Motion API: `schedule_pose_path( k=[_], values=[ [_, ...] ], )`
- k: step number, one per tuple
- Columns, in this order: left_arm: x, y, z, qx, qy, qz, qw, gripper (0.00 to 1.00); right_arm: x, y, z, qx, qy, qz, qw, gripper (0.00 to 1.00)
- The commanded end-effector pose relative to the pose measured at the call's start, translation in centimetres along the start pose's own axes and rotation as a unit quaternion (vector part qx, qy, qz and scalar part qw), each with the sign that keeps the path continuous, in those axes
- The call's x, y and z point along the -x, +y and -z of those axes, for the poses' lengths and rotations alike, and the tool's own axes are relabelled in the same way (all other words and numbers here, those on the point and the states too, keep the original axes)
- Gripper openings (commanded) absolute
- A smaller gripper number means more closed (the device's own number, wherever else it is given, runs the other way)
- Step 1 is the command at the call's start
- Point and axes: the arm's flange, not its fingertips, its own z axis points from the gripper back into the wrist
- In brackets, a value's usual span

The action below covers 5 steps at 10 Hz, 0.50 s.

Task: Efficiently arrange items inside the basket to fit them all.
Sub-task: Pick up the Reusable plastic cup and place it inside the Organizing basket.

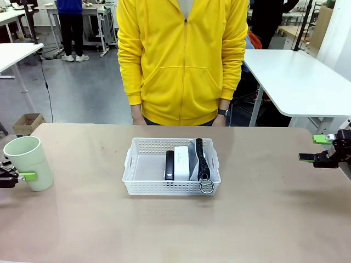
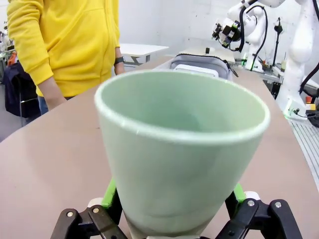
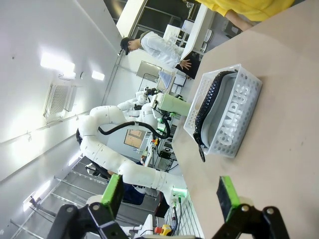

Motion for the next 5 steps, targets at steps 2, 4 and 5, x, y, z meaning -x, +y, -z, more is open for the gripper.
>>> schedule_pose_path(
  k=[2, 4, 5],
  values=[
    [1.52, 0.31, -0.48, 0.000, -0.029, 0.002, 1.000, 1.00, 0.23, 0.24, 0.14, -0.002, -0.001, -0.007, 1.000, 1.00],
    [1.48, 0.26, -0.44, -0.004, -0.030, 0.012, 0.999, 0.74, 0.23, 0.24, 0.14, -0.002, -0.001, -0.007, 1.000, 1.00],
    [1.42, 0.17, -0.44, -0.009, -0.026, 0.012, 1.000, 0.42, 0.23, 0.24, 0.14, -0.002, -0.001, -0.007, 1.000, 1.00]
  ],
)
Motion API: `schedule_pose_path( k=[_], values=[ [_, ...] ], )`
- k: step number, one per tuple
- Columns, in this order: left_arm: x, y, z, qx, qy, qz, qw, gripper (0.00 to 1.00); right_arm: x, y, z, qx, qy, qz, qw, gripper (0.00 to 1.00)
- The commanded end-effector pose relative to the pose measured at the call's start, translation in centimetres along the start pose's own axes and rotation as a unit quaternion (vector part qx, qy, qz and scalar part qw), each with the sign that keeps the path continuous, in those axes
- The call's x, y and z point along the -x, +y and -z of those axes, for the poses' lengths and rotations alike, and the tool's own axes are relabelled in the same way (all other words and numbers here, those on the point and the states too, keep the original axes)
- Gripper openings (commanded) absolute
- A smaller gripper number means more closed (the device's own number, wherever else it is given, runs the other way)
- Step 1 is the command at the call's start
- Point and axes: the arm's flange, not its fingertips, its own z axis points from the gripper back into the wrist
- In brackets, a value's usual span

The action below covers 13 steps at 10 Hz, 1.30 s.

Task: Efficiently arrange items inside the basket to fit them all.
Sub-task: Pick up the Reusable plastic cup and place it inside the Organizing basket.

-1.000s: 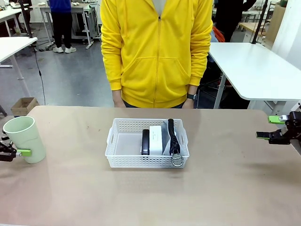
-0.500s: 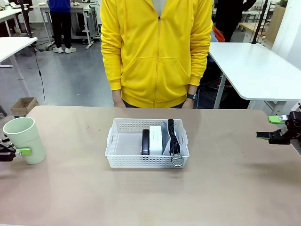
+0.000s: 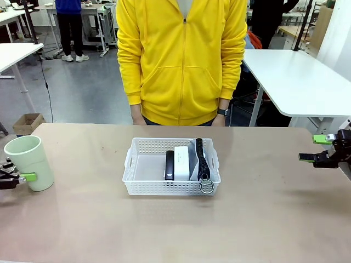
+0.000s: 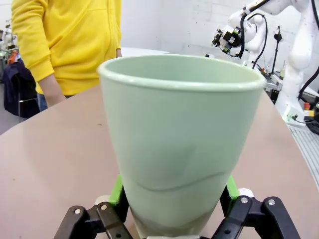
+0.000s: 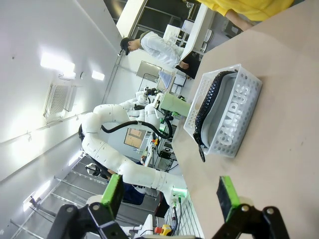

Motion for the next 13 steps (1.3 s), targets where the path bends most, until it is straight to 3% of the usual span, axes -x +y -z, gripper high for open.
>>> schedule_pose_path(
  k=[1, 2, 3, 4, 5, 6, 8, 9, 10, 11, 12, 13],
  values=[
    [0.5, -0.5, -0.2, -0.009, -0.013, 0.022, 1.000, 0.15, 0.2, 0.2, 0.1, -0.002, -0.001, -0.007, 1.000, 1.00],
    [0.5, -0.5, -0.3, -0.008, -0.013, 0.023, 1.000, 0.00, 0.2, 0.2, 0.1, -0.002, -0.001, -0.007, 1.000, 1.00],
    [0.5, -0.6, -0.3, -0.006, -0.014, 0.025, 1.000, 0.00, 0.2, 0.2, 0.1, -0.002, -0.001, -0.007, 1.000, 1.00],
    [0.5, -0.6, -0.4, -0.006, -0.014, 0.027, 1.000, 0.27, 0.2, 0.2, 0.1, -0.002, -0.001, -0.007, 1.000, 1.00],
    [0.2, -0.7, -0.7, -0.015, -0.012, 0.034, 0.999, 0.26, 0.2, 0.2, 0.1, -0.002, -0.001, -0.007, 1.000, 1.00],
    [-1.0, -1.1, -1.4, -0.038, 0.021, 0.025, 0.999, 0.00, 0.2, 0.2, 0.1, -0.002, -0.001, -0.007, 1.000, 1.00],
    [-7.3, -3.9, -4.4, -0.062, 0.029, 0.042, 0.997, 0.00, 0.2, 0.2, 0.1, -0.002, -0.001, -0.007, 1.000, 1.00],
    [-11.0, -5.6, -5.6, -0.079, 0.056, 0.047, 0.994, 0.26, 0.2, 0.2, 0.1, -0.002, -0.001, -0.007, 1.000, 1.00],
    [-14.3, -7.1, -6.8, -0.108, 0.089, 0.061, 0.988, 0.26, 0.2, 0.2, 0.1, -0.002, -0.001, -0.007, 1.000, 1.00],
    [-16.2, -7.7, -8.0, -0.108, 0.112, 0.049, 0.987, 0.00, 0.2, 0.2, 0.1, -0.002, -0.001, -0.007, 1.000, 1.00],
    [-17.4, -8.1, -9.0, -0.125, 0.125, 0.040, 0.983, 0.26, 0.2, 0.2, 0.1, -0.002, -0.001, -0.007, 1.000, 1.00],
    [-17.5, -8.3, -9.8, -0.106, 0.117, 0.024, 0.987, 0.00, 0.2, 0.2, 0.1, -0.002, -0.001, -0.007, 1.000, 1.00]
  ],
)
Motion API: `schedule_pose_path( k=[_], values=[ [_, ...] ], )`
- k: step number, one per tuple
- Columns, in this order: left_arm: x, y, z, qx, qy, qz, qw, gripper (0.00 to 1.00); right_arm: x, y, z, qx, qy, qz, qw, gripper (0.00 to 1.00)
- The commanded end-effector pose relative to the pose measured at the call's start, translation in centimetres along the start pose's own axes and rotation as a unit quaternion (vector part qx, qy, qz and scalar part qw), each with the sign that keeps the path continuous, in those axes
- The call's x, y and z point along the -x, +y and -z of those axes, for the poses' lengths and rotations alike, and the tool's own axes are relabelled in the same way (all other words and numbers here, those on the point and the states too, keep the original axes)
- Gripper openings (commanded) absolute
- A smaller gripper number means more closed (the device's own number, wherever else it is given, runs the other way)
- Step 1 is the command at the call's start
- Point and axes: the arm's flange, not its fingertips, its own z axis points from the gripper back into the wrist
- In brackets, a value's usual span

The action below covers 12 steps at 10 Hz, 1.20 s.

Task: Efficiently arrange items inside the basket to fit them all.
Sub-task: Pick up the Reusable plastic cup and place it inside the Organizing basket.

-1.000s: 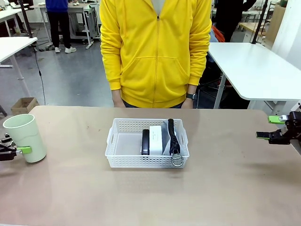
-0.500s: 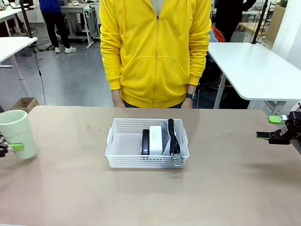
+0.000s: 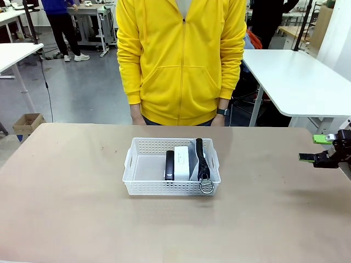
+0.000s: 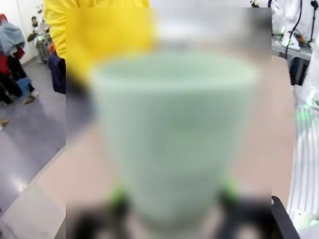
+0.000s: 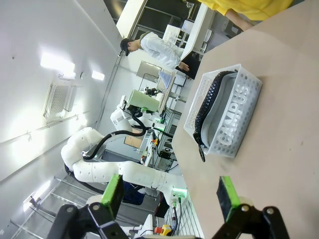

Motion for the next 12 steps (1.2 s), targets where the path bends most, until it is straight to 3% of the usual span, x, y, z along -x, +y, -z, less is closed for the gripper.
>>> schedule_pose_path(
  k=[1, 2, 5, 6, 8, 12],
  values=[
    [1.6, 0.2, 0.3, 0.008, -0.019, -0.041, 0.999, 0.00, 0.2, 0.2, 0.2, -0.002, -0.001, -0.007, 1.000, 1.00],
    [0.0, 0.0, 0.0, 0.000, 0.000, 0.000, 1.000, 0.00, 0.2, 0.2, 0.2, -0.002, -0.001, -0.007, 1.000, 1.00],
    [0.0, 0.0, 0.0, 0.000, 0.000, 0.000, 1.000, 0.00, 0.2, 0.2, 0.2, -0.002, -0.001, -0.007, 1.000, 1.00],
    [0.1, 0.0, 0.1, 0.002, 0.001, -0.013, 1.000, 0.84, 0.2, 0.2, 0.2, -0.002, -0.001, -0.007, 1.000, 1.00],
    [-2.8, -2.9, 2.5, -0.007, 0.015, -0.040, 0.999, 0.84, 0.2, 0.2, 0.2, -0.002, -0.001, -0.007, 1.000, 1.00],
    [-10.6, -10.9, 17.2, 0.001, 0.088, -0.084, 0.993, 0.84, 0.2, 0.2, 0.2, -0.002, -0.001, -0.007, 1.000, 1.00]
  ],
)
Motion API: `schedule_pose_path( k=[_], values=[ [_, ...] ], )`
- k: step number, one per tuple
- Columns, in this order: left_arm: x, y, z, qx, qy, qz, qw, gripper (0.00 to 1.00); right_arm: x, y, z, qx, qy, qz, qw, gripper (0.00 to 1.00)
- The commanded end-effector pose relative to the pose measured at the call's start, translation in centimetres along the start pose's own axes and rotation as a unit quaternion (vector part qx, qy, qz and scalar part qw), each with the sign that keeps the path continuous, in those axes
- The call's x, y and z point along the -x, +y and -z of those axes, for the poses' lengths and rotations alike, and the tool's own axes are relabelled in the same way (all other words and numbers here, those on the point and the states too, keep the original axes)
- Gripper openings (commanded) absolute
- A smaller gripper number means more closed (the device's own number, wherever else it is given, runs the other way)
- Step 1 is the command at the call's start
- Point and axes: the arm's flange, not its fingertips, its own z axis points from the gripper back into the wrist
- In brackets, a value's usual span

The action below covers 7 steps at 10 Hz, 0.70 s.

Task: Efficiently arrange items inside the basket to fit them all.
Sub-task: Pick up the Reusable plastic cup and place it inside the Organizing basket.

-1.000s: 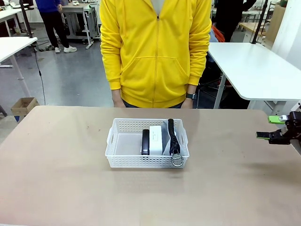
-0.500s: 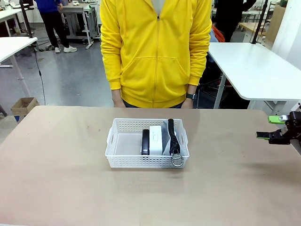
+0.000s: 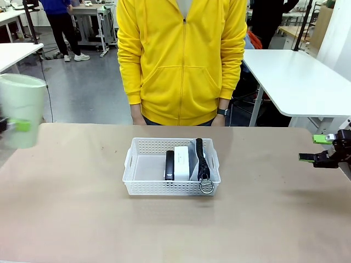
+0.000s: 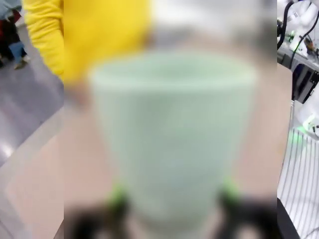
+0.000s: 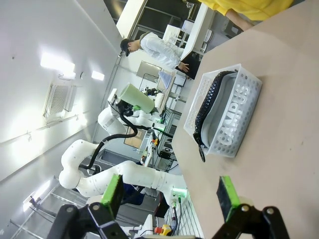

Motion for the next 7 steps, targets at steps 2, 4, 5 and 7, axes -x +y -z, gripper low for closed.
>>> schedule_pose_path(
  k=[2, 4, 5, 7],
  values=[
    [-2.1, -7.9, 10.0, 0.005, 0.033, -0.031, 0.999, 0.84, 0.2, 0.2, 0.1, -0.002, -0.002, -0.007, 1.000, 1.00],
    [-4.1, -7.9, 14.1, 0.001, 0.063, -0.127, 0.990, 0.84, 0.2, 0.2, 0.1, -0.002, -0.002, -0.007, 1.000, 1.00],
    [-4.6, -7.7, 16.4, -0.026, 0.071, -0.181, 0.981, 0.84, 0.2, 0.2, 0.1, -0.002, -0.002, -0.007, 1.000, 1.00],
    [-4.7, -8.2, 18.2, 0.033, 0.090, -0.188, 0.977, 0.84, 0.2, 0.2, 0.1, -0.002, -0.002, -0.007, 1.000, 1.00]
  ],
)
